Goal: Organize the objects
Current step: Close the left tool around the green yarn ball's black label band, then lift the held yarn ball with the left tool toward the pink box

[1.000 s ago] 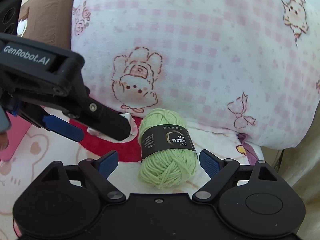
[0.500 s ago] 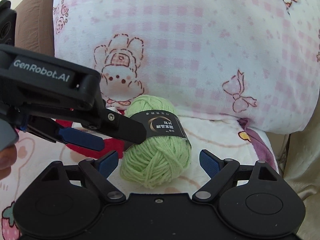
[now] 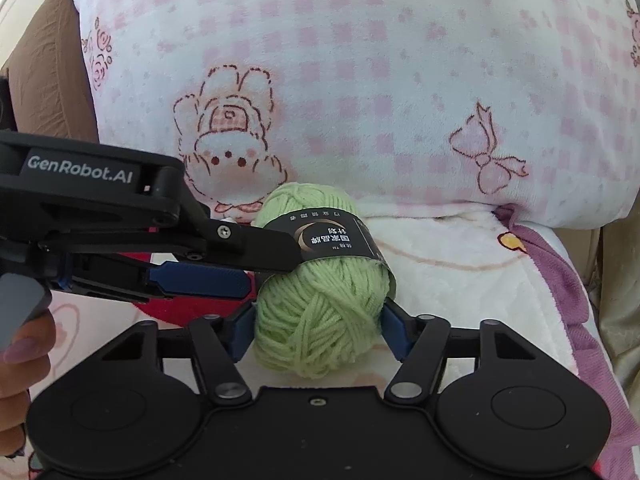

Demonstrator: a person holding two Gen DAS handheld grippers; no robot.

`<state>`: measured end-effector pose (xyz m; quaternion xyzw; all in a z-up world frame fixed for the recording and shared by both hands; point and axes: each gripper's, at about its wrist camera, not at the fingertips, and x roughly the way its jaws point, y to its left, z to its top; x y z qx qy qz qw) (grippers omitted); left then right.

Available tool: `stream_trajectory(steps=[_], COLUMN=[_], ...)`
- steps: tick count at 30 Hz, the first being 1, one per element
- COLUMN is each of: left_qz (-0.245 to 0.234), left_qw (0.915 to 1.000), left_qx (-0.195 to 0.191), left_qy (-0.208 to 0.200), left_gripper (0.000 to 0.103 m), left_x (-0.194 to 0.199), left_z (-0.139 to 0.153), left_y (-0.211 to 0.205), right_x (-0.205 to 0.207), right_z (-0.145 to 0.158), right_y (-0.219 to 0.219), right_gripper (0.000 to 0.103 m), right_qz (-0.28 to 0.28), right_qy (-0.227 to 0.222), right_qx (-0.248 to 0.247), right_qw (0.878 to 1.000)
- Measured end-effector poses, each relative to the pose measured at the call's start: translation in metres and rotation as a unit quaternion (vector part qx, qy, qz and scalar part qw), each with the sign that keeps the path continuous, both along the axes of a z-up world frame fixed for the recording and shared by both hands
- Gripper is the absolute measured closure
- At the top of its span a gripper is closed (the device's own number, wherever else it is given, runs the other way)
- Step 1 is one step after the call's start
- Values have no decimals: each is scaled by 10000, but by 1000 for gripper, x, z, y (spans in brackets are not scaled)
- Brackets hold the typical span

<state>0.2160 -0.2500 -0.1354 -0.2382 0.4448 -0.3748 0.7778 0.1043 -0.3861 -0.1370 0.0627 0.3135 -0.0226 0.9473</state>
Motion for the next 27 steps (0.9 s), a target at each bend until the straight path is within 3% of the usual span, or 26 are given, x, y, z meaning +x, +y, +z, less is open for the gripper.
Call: stream_trajectory(steps=[5, 15, 21, 24, 27], left_qz=[-20, -175, -233, -236, -218], left_qw=[9992, 9990, 9984, 9978, 9971], left_qx=[-143, -71, 222, 220, 213], left_qy=[361, 410, 459, 571, 690], left_gripper=[55, 55, 51, 50, 49], left_x=[5, -9, -27, -32, -35], left_z=[-8, -2, 4, 3, 1], left_y=[4, 17, 38, 49, 56], right_x=[1, -4, -16, -24, -32], right_z=[4, 13, 23, 29, 35], right_y=[9, 17, 38, 51, 55], right_gripper=[44, 46, 47, 49, 51], right_qz=[-74, 10, 454, 746, 892], right_qy=[181, 529, 897, 1110, 1231], right_qx=[-108, 345, 369, 117, 175], right_qw=[9997, 9980, 9942, 9910, 9882])
